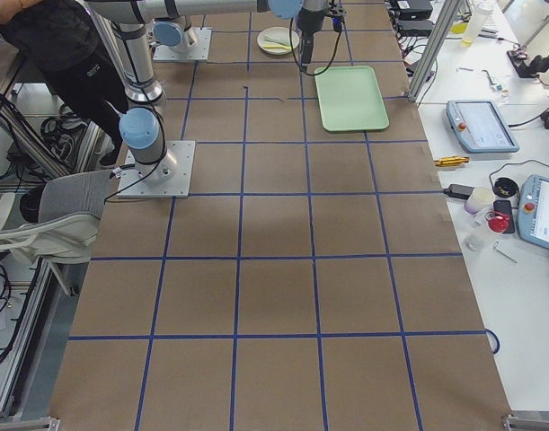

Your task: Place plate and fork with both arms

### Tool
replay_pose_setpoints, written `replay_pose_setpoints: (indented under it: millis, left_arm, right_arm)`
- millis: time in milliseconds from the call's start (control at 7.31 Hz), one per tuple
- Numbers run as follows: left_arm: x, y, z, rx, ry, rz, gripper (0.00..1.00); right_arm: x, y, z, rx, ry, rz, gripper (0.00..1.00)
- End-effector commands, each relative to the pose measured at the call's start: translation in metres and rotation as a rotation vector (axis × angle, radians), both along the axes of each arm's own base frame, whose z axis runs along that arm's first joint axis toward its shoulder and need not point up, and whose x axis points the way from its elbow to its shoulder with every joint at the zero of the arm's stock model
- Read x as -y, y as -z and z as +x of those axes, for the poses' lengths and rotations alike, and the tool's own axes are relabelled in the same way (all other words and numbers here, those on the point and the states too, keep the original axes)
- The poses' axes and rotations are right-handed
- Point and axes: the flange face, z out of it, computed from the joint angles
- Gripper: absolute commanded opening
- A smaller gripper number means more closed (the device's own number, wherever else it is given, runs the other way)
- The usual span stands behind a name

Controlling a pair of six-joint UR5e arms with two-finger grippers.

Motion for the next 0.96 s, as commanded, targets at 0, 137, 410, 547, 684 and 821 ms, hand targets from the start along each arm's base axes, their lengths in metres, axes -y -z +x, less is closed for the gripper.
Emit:
replay_pose_setpoints:
  millis: [0,137,410,547,684,821]
  left_arm:
    - [0.000,0.000,0.000,-0.009,-0.004,0.001,1.00]
    - [0.000,0.000,0.000,-0.005,-0.002,0.001,1.00]
    - [0.002,0.002,0.001,-0.005,0.000,0.001,1.00]
    - [0.005,-0.001,0.005,-0.004,0.006,-0.018,1.00]
    - [0.014,0.007,0.028,-0.009,-0.032,-0.032,1.00]
    - [0.019,0.018,0.068,-0.020,-0.003,-0.039,1.00]
  right_arm:
    - [-0.004,-0.001,0.002,0.001,-0.004,0.013,1.00]
    - [-0.006,-0.005,0.003,0.001,-0.006,0.007,1.00]
    - [-0.006,-0.005,0.004,0.012,-0.005,0.003,1.00]
    - [-0.003,0.000,0.003,0.010,-0.005,0.012,1.00]
    - [0.001,0.004,0.003,0.012,-0.005,0.014,1.00]
    - [0.000,0.004,0.003,0.010,-0.005,0.016,1.00]
